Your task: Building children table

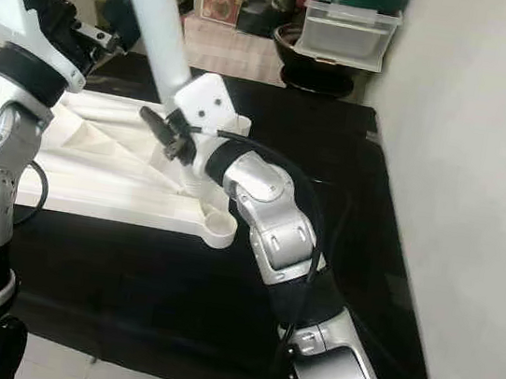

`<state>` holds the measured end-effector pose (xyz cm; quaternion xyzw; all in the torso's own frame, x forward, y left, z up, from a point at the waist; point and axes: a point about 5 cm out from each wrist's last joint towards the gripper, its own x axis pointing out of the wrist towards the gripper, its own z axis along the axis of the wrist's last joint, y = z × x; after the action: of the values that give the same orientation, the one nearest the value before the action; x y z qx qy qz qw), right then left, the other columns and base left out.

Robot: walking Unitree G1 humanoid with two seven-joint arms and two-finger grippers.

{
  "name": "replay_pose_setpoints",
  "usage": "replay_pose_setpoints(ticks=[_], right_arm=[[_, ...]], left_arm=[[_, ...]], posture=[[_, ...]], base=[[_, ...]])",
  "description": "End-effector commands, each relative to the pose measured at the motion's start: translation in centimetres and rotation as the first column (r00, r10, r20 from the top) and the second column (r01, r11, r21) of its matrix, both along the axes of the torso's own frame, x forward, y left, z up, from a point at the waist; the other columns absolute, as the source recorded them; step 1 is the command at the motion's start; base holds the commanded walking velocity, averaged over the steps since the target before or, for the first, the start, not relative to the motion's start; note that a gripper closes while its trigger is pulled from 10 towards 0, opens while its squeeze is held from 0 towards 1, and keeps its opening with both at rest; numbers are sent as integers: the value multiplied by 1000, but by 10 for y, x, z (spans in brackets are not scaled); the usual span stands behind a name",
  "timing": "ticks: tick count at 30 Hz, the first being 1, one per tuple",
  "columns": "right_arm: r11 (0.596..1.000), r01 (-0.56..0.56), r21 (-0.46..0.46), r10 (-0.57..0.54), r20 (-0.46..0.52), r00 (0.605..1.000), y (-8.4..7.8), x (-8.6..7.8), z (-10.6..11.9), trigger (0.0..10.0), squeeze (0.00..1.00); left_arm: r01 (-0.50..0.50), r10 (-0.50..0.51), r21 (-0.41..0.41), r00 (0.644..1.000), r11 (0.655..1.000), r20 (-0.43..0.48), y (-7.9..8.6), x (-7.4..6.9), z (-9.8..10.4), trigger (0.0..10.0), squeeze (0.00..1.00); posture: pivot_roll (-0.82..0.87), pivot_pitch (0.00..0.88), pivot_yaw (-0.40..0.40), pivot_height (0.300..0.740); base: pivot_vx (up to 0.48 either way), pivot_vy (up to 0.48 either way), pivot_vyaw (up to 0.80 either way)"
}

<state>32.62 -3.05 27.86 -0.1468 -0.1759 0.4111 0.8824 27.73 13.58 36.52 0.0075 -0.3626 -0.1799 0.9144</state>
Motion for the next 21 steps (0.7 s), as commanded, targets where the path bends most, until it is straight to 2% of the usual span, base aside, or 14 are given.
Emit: replay_pose_setpoints(ticks=[1,3,4,5,6,8,9,10,13,15,18,19,20,21], right_arm=[[1000,-24,-8,24,24,999,9,-5,1,10000,0],[1000,-24,-8,24,24,999,9,-5,1,10000,0],[998,46,48,-45,-7,999,2,4,5,10000,0],[981,158,110,-153,-53,987,-13,18,10,10000,0],[981,158,110,-153,-53,987,-13,18,10,10000,0],[961,231,150,-220,-90,971,-24,27,13,10000,0],[944,285,165,-268,-117,956,-35,34,15,10000,0],[936,315,158,-298,-123,947,-44,39,16,10000,0],[939,316,139,-302,-115,946,-48,40,16,10000,0],[952,292,93,-285,-87,955,-50,39,18,10000,0],[969,238,61,-235,-57,970,-46,35,19,10000,0],[990,142,-4,-142,-12,990,-38,25,19,10000,0],[990,142,-4,-142,-12,990,-38,25,19,10000,0],[990,-1,-139,10,61,998,-23,7,15,10000,0]], left_arm=[[114,-112,54,993,992,-25,-16,0,-4,10000,0],[114,-112,54,993,992,-25,-16,0,-4,10000,0],[126,-125,47,992,991,-25,-15,0,-5,10000,0],[129,-129,24,991,991,-20,-7,-3,-6,10000,0],[129,-129,24,991,991,-20,-7,-3,-6,10000,0],[131,-131,6,991,991,-16,-1,-4,-6,10000,0],[146,-146,-10,989,989,-18,7,-8,-7,10000,90],[201,-201,-1,979,980,-30,14,-14,-10,10000,1000],[256,-254,33,966,966,-51,18,-20,-13,10000,1000],[331,-322,109,942,937,-97,22,-28,-18,10000,1000],[340,-322,154,938,928,-127,25,-29,-19,10000,1000],[336,-311,198,939,921,-147,29,-27,-18,10000,1000],[336,-311,198,939,921,-147,29,-27,-18,10000,1000],[312,-283,239,948,920,-149,37,-17,-6,10000,1000]], posture=[[19,0,-17,740],[19,0,-17,740],[20,0,-18,740],[22,0,-21,740],[22,0,-21,740],[22,0,-21,740],[22,0,-23,740],[22,0,-21,740],[22,0,-20,740],[23,0,-19,740],[26,0,-17,740],[29,0,-15,740],[29,0,-15,740],[30,0,-17,740]], base=[[0,0,0],[0,0,0],[0,0,0],[0,0,0],[0,0,0],[0,0,0],[0,0,0],[0,0,0],[0,0,0],[0,0,0],[0,0,0],[0,0,0],[0,0,0],[0,0,0]])
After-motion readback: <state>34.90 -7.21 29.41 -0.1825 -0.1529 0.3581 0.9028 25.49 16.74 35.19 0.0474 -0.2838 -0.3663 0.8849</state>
